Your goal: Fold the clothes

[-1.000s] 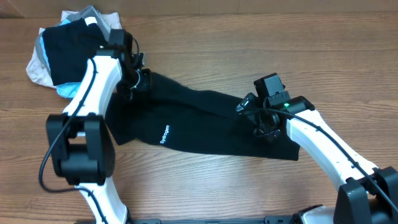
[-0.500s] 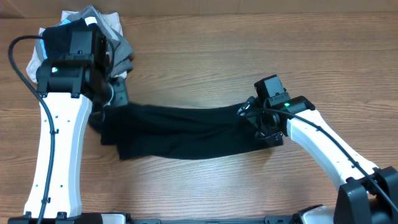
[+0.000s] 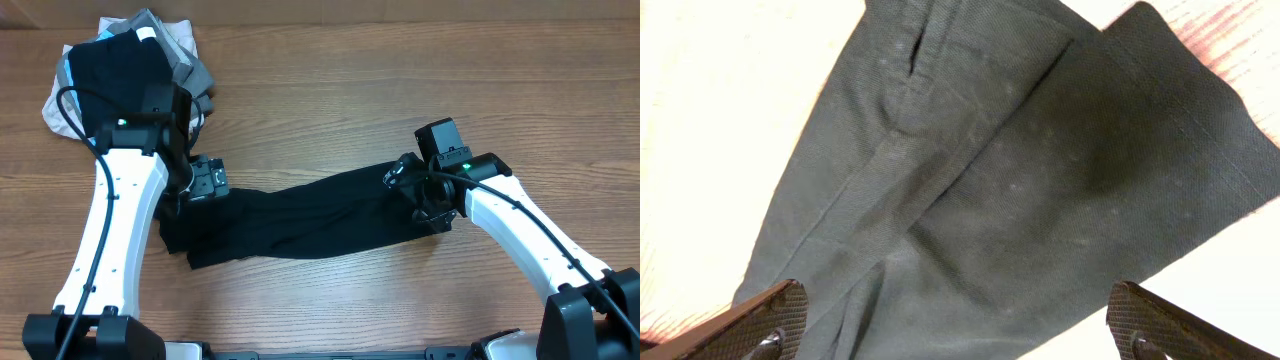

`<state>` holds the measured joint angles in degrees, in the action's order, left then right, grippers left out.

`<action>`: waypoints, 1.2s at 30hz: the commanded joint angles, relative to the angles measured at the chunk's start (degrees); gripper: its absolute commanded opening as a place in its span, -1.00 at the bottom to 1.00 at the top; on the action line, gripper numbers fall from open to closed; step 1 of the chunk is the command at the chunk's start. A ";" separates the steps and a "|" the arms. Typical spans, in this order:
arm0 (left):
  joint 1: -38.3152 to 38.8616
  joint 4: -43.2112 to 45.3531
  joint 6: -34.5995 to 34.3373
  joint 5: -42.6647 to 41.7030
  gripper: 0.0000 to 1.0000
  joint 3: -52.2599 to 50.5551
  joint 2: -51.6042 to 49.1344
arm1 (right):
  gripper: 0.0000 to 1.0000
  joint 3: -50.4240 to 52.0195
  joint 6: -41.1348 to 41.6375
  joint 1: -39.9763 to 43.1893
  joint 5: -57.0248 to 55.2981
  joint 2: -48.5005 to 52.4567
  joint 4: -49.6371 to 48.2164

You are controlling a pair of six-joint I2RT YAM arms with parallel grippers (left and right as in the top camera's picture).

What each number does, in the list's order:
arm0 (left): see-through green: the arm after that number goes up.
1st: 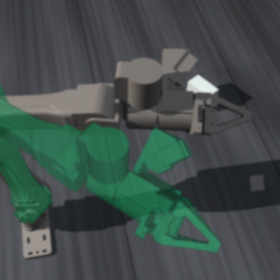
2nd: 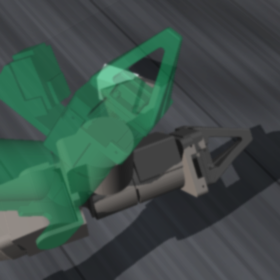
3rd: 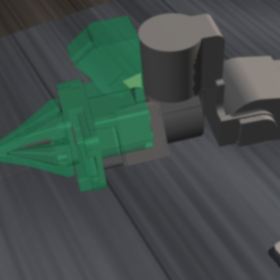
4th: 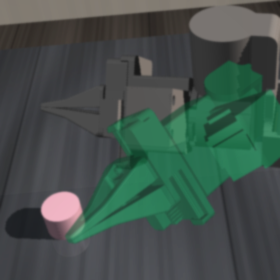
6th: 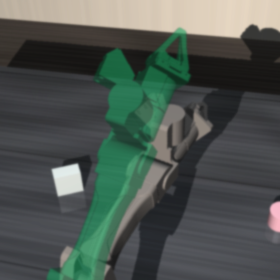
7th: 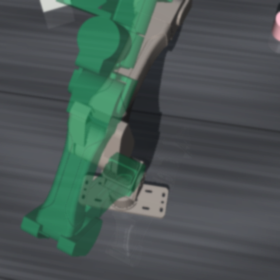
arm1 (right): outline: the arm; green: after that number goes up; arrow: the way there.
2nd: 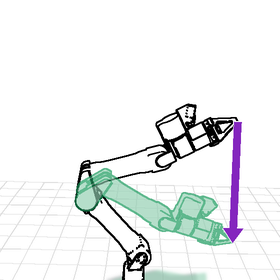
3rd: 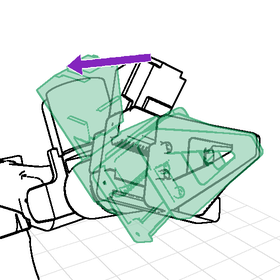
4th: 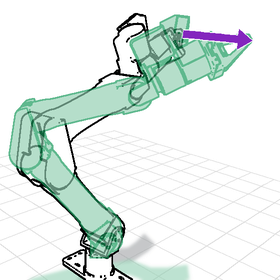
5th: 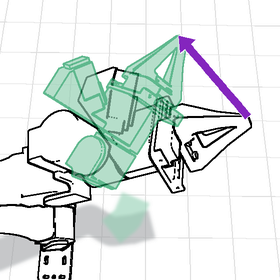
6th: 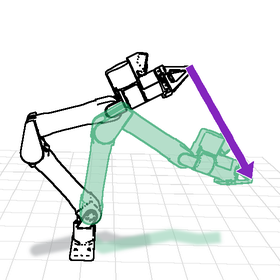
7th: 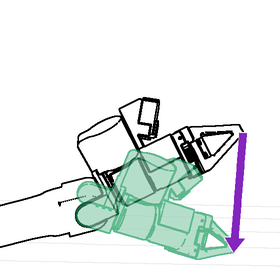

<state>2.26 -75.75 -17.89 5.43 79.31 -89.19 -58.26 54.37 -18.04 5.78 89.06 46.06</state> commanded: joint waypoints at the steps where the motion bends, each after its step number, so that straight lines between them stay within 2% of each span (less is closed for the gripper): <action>1: 0.44 4.22 0.85 -0.70 1.00 -1.84 -0.61 | 1.00 0.07 -0.59 0.15 0.31 -1.07 -0.55; 7: 0.35 13.16 5.01 -8.04 1.00 -2.03 -4.92 | 1.00 0.07 -0.59 0.15 0.28 -1.07 -0.79; 12: 0.13 15.32 5.18 -4.55 1.00 -2.01 -12.11 | 1.00 0.07 -0.61 0.15 -0.20 -1.07 -0.79; 17: -1.64 14.95 1.92 2.75 1.00 -2.01 -19.65 | 1.00 0.09 -0.81 0.15 -0.81 -1.07 -0.76; 19: -2.89 14.97 0.76 2.82 1.00 -2.01 -21.07 | 1.00 0.09 -0.81 0.15 -0.81 -1.07 -0.79; 32: -12.11 16.35 1.49 -4.68 0.98 -1.79 -21.29 | 1.00 0.09 -0.76 0.11 -2.27 -1.07 -0.81; 36: -12.52 16.33 5.03 -10.27 0.94 -1.79 -21.29 | 1.00 0.09 -0.76 0.11 -2.27 -1.07 -0.81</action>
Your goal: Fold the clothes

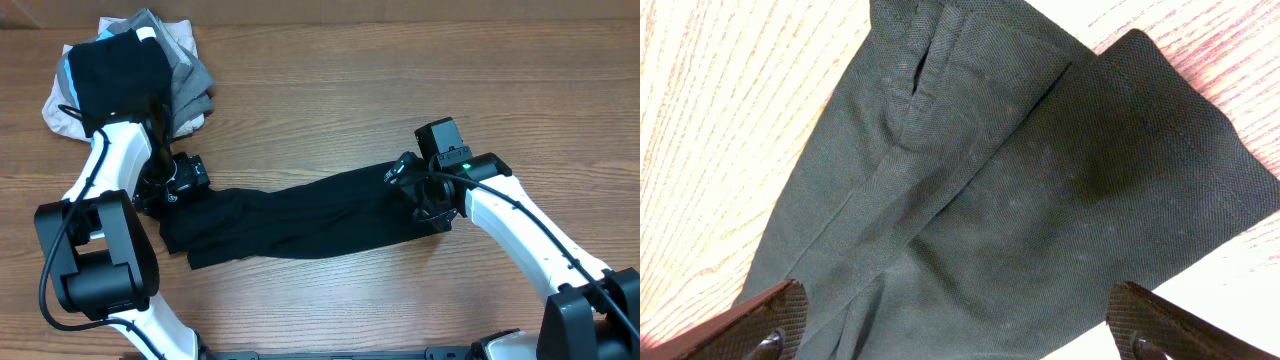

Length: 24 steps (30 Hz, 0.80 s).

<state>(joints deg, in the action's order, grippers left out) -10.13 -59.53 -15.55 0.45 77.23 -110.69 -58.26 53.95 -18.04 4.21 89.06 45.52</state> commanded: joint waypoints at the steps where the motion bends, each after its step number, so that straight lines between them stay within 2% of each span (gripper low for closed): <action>1: -0.13 0.07 2.99 -6.29 0.94 0.28 0.22 | 1.00 0.09 -0.35 0.11 -0.70 -1.07 -0.26; 5: -0.11 0.26 3.82 -7.80 0.83 0.28 0.22 | 1.00 0.09 -0.37 0.11 -0.70 -1.07 -0.22; 9: 0.02 0.92 3.82 -7.78 0.29 0.28 0.22 | 1.00 0.09 -0.35 0.11 -0.70 -1.07 -0.22; 11: 0.07 1.25 3.80 -7.78 -0.15 0.28 0.22 | 1.00 0.09 -0.33 0.11 -1.05 -1.07 -0.35; 13: 0.07 1.31 3.80 -7.76 -0.35 0.28 0.22 | 1.00 0.09 -0.35 0.11 -3.34 -1.07 -1.25; 17: 0.07 1.29 3.78 -7.78 -0.34 0.28 0.22 | 1.00 0.09 -0.96 0.35 -9.73 -0.37 -5.92; 21: 0.09 1.16 3.78 -7.82 -0.29 0.28 0.22 | 1.00 0.07 -10.84 2.16 -5.20 1.68 -14.62; 24: 0.09 1.14 3.78 -7.80 -0.30 0.28 0.22 | 1.00 0.07 -11.82 4.11 -4.83 3.39 -16.94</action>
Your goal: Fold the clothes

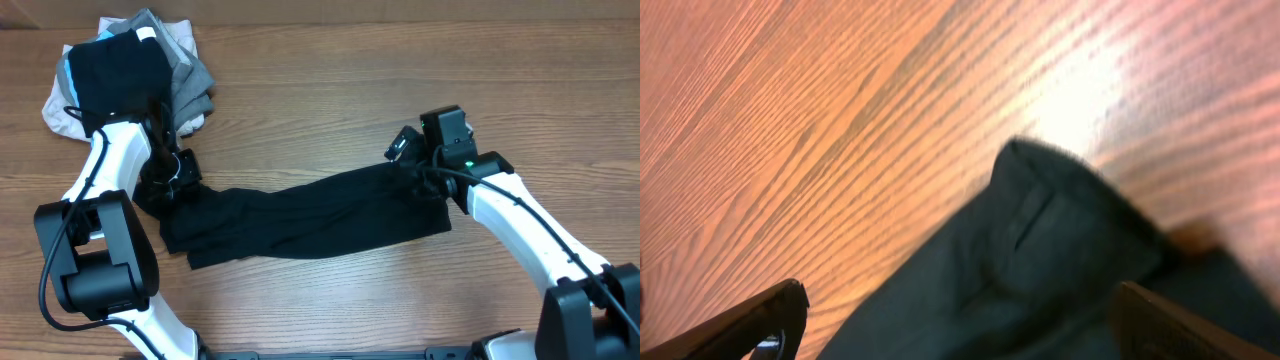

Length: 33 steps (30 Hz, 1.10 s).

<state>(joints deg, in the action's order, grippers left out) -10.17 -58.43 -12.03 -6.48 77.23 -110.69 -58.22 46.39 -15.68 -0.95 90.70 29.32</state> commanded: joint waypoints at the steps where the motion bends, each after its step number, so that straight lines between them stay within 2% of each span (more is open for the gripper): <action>1: 0.13 0.04 0.26 -0.87 -0.29 0.28 0.20 | 1.00 0.02 -4.22 2.47 0.70 2.40 -0.92; 5: 0.13 0.11 0.26 -0.87 -0.26 0.28 0.22 | 1.00 0.02 -1.53 3.91 1.29 6.38 -0.39; 14: 0.13 0.17 0.26 -0.87 -0.23 0.28 0.20 | 0.86 0.02 -1.86 4.04 4.11 13.73 -4.50; 18: 0.13 0.17 0.24 -0.87 -0.24 0.26 0.20 | 0.66 0.02 -1.84 4.04 4.79 13.73 -4.11; 23: 0.13 -0.07 0.24 -0.87 -0.22 0.26 0.20 | 0.28 -0.87 -0.94 4.20 5.07 13.68 -1.68; 29: 0.13 -0.17 0.24 -0.85 -0.18 0.26 0.20 | 0.04 -4.00 -0.11 4.20 4.00 13.42 3.58; 33: 0.13 -0.15 0.24 -0.85 -0.16 0.26 0.20 | -0.24 -5.51 0.11 4.20 2.95 13.42 6.01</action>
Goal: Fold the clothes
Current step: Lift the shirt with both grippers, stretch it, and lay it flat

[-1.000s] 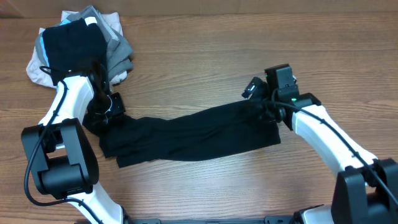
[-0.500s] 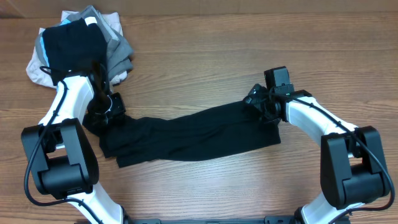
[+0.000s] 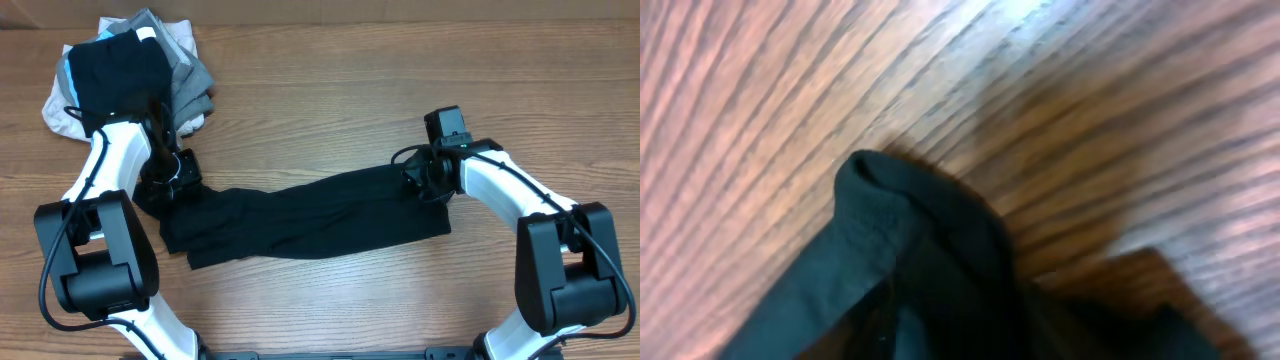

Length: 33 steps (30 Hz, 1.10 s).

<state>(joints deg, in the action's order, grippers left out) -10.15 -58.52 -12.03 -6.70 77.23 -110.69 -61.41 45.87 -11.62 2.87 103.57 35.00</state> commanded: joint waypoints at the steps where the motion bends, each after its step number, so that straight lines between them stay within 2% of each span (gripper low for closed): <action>1: 0.11 -0.07 0.24 -0.63 -0.17 0.26 0.20 | -0.34 -2.43 0.63 0.13 -0.85 0.55 0.46; 3: 0.11 -0.07 0.24 -0.61 -0.17 0.24 0.20 | -0.51 -2.43 0.63 0.13 -0.87 0.52 0.44; 5: 0.11 -0.07 0.24 -0.59 -0.20 0.24 0.20 | -0.58 -2.43 0.63 0.13 -0.90 0.52 0.31; 6: 0.11 -0.07 0.24 -0.35 -0.29 0.24 0.20 | -0.64 -2.45 0.68 0.13 -0.90 0.46 0.28; 9: 0.11 0.24 -0.39 1.62 -0.92 0.24 0.20 | -0.92 -2.71 2.93 0.13 -2.27 -0.17 1.55; 14: 0.11 -1.73 -1.53 1.75 -0.92 1.81 0.59 | -0.92 -5.31 3.69 0.13 -4.61 -4.24 7.02; 19: 0.52 -5.29 -1.46 -0.48 -0.92 5.33 5.29 | -0.93 -6.97 3.65 0.13 -4.92 -13.05 11.93; 33: 0.55 -11.39 -1.27 -5.68 -0.92 6.99 38.25 | -0.92 -7.93 3.69 0.11 -2.25 -44.98 22.62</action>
<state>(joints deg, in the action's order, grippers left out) -10.11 -69.25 -12.73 -9.34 82.98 -79.13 -66.87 49.50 -11.62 -0.12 64.69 56.71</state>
